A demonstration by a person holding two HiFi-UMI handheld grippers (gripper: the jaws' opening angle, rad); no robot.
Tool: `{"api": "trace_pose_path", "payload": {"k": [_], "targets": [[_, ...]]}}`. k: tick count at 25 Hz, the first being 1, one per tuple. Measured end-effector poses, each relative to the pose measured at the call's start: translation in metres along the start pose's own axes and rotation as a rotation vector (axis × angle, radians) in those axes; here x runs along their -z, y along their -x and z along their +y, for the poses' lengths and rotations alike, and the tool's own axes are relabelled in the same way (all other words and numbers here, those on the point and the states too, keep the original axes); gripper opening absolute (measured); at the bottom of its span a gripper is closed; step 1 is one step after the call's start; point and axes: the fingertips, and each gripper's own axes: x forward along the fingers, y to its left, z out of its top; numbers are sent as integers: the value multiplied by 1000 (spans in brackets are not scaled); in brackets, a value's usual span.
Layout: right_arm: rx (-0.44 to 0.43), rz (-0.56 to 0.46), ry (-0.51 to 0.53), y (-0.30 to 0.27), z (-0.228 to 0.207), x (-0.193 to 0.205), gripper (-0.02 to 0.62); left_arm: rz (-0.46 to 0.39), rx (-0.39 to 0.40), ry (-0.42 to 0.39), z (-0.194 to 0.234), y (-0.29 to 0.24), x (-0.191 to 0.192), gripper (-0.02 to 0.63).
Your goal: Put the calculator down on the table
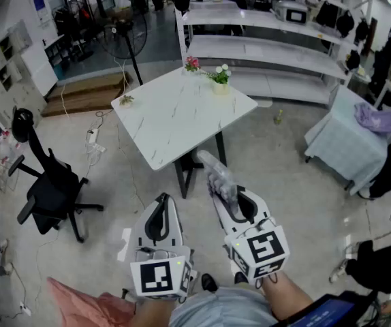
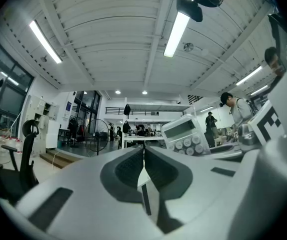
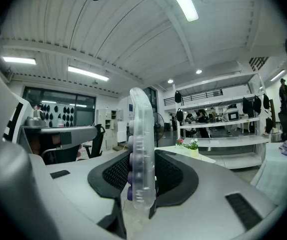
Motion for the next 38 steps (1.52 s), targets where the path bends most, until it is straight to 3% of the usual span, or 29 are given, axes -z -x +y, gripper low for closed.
{"api": "trace_pose_path", "payload": {"k": [11, 17, 24, 30, 38], "targets": [[-18, -25, 14, -15, 12, -3, 146, -7, -25, 6, 25, 0, 9, 12], [-2, -1, 11, -31, -6, -3, 146, 30, -26, 38, 29, -19, 26, 12], [30, 36, -48, -67, -59, 23, 146, 96, -22, 9, 26, -76, 55, 12], [28, 109, -107, -125, -127, 63, 146, 149, -36, -14, 21, -164, 94, 12], [-13, 152, -160, -199, -207, 63, 146, 153, -73, -43, 16, -272, 92, 9]]}}
